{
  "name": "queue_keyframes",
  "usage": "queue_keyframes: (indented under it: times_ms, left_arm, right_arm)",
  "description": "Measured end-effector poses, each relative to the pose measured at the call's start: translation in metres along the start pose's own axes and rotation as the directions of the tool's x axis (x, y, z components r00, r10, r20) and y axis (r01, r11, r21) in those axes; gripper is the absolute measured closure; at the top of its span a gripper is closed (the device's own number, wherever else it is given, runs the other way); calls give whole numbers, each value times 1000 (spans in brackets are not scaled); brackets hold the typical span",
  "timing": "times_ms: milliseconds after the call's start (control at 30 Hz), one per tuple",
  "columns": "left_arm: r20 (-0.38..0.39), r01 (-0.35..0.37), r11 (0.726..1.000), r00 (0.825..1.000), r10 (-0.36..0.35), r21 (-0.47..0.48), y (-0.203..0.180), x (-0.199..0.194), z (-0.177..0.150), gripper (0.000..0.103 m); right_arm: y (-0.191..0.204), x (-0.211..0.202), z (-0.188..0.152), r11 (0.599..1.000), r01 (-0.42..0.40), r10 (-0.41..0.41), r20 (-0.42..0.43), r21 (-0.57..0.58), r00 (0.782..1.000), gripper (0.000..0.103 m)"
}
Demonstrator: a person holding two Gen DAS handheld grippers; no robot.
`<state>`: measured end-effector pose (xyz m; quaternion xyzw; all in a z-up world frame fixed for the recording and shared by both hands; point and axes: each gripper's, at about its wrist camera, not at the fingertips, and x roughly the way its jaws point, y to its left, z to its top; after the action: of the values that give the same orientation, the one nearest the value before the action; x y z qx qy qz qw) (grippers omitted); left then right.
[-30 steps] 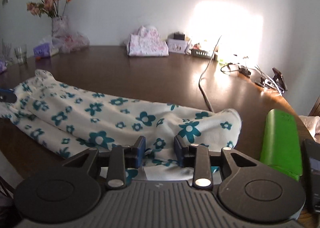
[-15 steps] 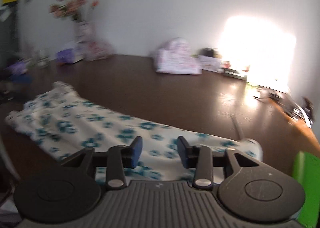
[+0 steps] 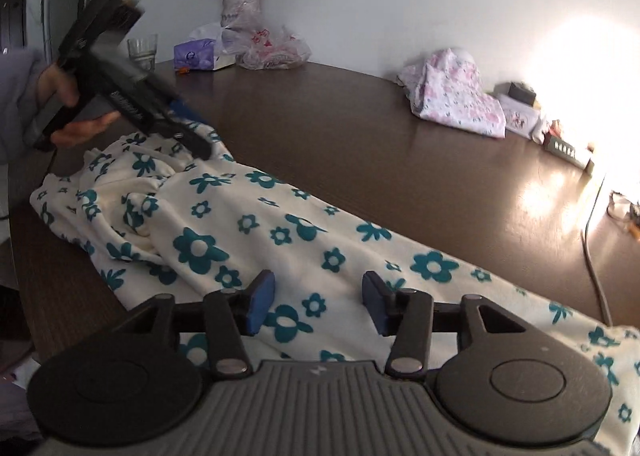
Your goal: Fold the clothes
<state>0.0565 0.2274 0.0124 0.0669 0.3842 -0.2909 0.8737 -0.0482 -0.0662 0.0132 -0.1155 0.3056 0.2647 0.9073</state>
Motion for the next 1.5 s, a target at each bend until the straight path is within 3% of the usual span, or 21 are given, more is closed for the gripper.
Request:
queue_keyframes:
  times_ms: [67, 133, 233, 367, 533, 567, 600, 667, 700, 733, 833, 900, 1000, 1067, 1100, 1133, 1267, 1333, 1400, 1433, 1500]
  left_arm:
    - [13, 29, 999, 1000, -29, -33, 6, -11, -14, 60]
    - [18, 18, 997, 1000, -17, -76, 10, -23, -26, 87]
    - [44, -10, 992, 999, 15, -127, 11, -42, -49, 93]
    - [65, -77, 972, 993, 94, -220, 23, -68, -72, 93]
    - [54, -214, 913, 967, 248, -347, 34, -96, -89, 93]
    - [85, -215, 916, 963, 257, -339, 26, -103, -87, 92]
    - [115, -216, 918, 957, 267, -331, 18, -109, -84, 90]
    - [176, -218, 924, 943, 283, -315, 2, -122, -79, 71]
    - [201, -211, 934, 940, 274, -287, -13, -122, -72, 58]
    - [225, -204, 945, 938, 263, -255, -28, -122, -65, 54]
    - [233, -122, 992, 965, 124, -21, -83, -100, -39, 45]
    - [192, -72, 991, 980, 50, 110, -110, -77, -24, 35]
    - [94, -4, 966, 995, -21, 257, -140, -37, -8, 37]
    - [23, 46, 937, 998, -57, 346, -160, -10, 3, 48]
    - [-5, 33, 934, 999, -33, 357, -161, 0, 6, 56]
    - [-31, 20, 930, 999, -9, 367, -163, 10, 8, 57]
    - [-38, -41, 947, 998, 56, 318, -150, 19, 7, 57]
    - [-17, -100, 973, 994, 106, 209, -140, 24, 8, 55]
    - [-17, -155, 985, 987, 157, 79, -134, 30, 12, 55]
    - [-21, -171, 984, 985, 172, 41, -135, 29, 17, 55]
    - [-15, -169, 985, 985, 170, 43, -136, 18, 29, 55]
  right_arm:
    - [-4, -1, -3, 1000, -6, 6, 6, 25, 1000, 53]
    - [-3, -1, -5, 1000, -1, 1, 14, 27, 1000, 53]
    - [-5, 0, -6, 999, -3, 2, 17, 37, 1000, 53]
    - [-4, -1, -8, 999, 6, -7, 23, 41, 1000, 53]
    - [-7, -10, -6, 999, 30, -32, 46, 35, 998, 53]
    - [-12, -23, -6, 998, 36, -40, 77, 44, 996, 54]
    - [-18, -39, -8, 998, 36, -43, 113, 59, 993, 53]
    - [-36, -70, -13, 993, 38, -55, 158, 110, 986, 53]
    - [-46, -84, -18, 989, 52, -74, 154, 142, 985, 54]
    - [-52, -90, -23, 982, 82, -105, 132, 169, 986, 54]
    - [-66, -95, -40, 955, 186, -201, 43, 233, 979, 54]
    - [-74, -98, -51, 928, 256, -260, -20, 270, 965, 59]
    - [-85, -83, -57, 903, 309, -298, -84, 297, 951, 80]
    - [-93, -59, -47, 897, 331, -321, -85, 293, 943, 81]
    - [-97, -45, -39, 897, 339, -329, -84, 284, 941, 82]
    - [-103, -31, -28, 899, 343, -333, -85, 271, 939, 82]
    - [-135, 40, 29, 911, 290, -273, -98, 292, 957, 83]
    - [-147, 76, 59, 913, 262, -242, -101, 314, 965, 82]
    - [-149, 81, 78, 906, 234, -221, -78, 353, 972, 80]
    - [-146, 73, 83, 906, 210, -209, -44, 367, 977, 78]
    - [-141, 59, 77, 900, 217, -224, -26, 377, 974, 56]
